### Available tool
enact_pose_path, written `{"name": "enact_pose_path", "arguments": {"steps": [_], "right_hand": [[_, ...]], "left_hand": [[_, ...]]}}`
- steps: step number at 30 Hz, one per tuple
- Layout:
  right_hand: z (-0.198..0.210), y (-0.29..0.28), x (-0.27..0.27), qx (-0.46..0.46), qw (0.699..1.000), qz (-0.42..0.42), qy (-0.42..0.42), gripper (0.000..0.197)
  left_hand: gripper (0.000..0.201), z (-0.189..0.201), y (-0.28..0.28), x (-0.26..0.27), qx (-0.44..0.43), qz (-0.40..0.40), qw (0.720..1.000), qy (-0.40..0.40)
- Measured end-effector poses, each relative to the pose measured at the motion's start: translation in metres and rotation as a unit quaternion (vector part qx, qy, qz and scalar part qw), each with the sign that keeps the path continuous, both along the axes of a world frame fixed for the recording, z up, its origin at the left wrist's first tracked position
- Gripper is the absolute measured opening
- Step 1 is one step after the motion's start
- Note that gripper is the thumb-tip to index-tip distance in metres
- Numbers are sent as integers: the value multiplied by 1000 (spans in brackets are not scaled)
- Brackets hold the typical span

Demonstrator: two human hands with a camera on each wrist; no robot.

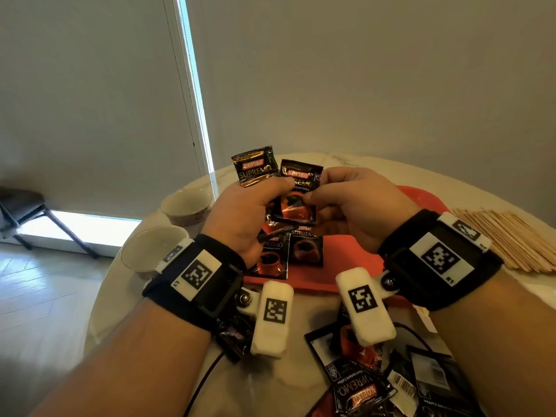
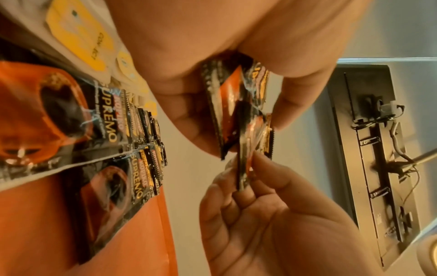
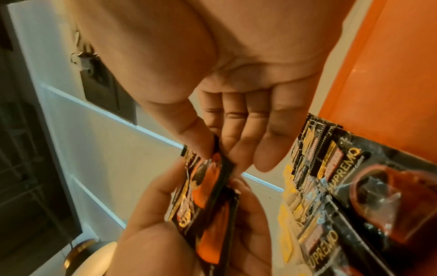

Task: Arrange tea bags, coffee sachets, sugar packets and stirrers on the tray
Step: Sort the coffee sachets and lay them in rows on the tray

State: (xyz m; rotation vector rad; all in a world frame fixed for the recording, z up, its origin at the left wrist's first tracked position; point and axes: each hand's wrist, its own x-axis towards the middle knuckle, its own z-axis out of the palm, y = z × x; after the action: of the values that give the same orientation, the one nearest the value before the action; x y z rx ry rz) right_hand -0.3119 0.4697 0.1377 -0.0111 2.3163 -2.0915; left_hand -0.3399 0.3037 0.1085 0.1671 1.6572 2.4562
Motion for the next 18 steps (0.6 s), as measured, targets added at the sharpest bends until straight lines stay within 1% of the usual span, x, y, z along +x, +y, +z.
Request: {"name": "enact_pose_path", "arguments": {"steps": [1, 5, 8, 10, 12, 15, 18], "right_hand": [[0, 1, 0, -12, 1000, -7, -8, 18], [1, 3, 0, -28, 999, -24, -5, 8], [0, 11, -1, -65, 997, -43, -9, 15], [-6, 21, 0, -77, 994, -71, -31, 16], [-17, 30, 0, -45, 992, -85, -78, 14], [-33, 38, 3, 28, 983, -68, -167, 10], [-41, 38, 4, 54, 975, -54, -210, 8]], "left_hand": [[40, -2, 0, -1, -6, 6, 1000, 13], [34, -1, 1, -1, -29, 25, 999, 37], [24, 1, -1, -1, -24, 34, 999, 26], [16, 3, -5, -3, -5, 58, 998, 2], [13, 5, -8, -4, 15, 75, 997, -18], [9, 11, -9, -2, 43, 86, 995, -30], [6, 12, -10, -1, 39, 86, 995, -20]]}}
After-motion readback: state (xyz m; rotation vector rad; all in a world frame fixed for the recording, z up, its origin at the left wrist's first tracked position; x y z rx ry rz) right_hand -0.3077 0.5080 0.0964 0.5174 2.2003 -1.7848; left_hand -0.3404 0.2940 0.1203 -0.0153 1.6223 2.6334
